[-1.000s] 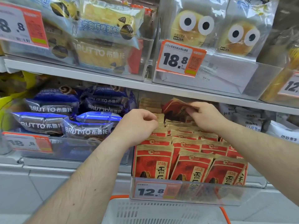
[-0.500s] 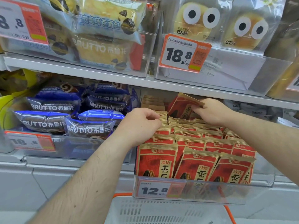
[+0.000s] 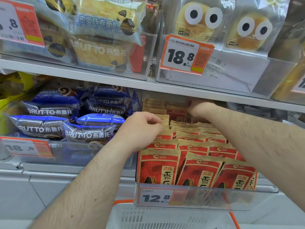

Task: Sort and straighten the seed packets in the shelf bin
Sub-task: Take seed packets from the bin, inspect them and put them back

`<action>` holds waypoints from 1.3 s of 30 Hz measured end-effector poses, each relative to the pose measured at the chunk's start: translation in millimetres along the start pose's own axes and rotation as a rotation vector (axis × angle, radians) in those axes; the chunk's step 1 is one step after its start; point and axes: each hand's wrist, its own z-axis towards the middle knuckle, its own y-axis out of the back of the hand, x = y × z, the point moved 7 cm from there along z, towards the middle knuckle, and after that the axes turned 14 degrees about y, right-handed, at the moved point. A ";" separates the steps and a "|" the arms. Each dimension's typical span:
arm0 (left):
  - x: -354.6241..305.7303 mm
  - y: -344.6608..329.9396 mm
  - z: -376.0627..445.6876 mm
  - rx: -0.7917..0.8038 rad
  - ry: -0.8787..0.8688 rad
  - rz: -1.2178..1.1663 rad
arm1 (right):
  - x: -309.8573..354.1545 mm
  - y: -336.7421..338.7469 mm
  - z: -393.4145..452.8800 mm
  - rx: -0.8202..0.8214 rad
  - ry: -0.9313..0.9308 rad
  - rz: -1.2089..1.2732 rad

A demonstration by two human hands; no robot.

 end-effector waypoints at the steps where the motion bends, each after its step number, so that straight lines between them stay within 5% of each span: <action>1: -0.4 -0.2 -0.4 -0.002 0.000 0.002 | -0.9 -1.0 2.2 -0.012 -0.013 0.009; 10: -1.0 0.0 -1.4 -0.009 -0.002 -0.002 | 21.8 -20.0 -4.5 0.236 0.089 0.123; 23: -3.6 0.4 -3.4 -0.009 -0.023 0.006 | 23.2 4.5 -43.0 0.230 0.139 0.020; 32: -5.1 2.1 -6.2 -0.006 -0.043 0.039 | 29.1 26.2 -75.6 -0.024 0.269 -0.006; 39: -11.1 7.3 -20.4 -0.069 -0.086 0.050 | 32.7 68.7 -129.4 -0.599 0.521 -0.024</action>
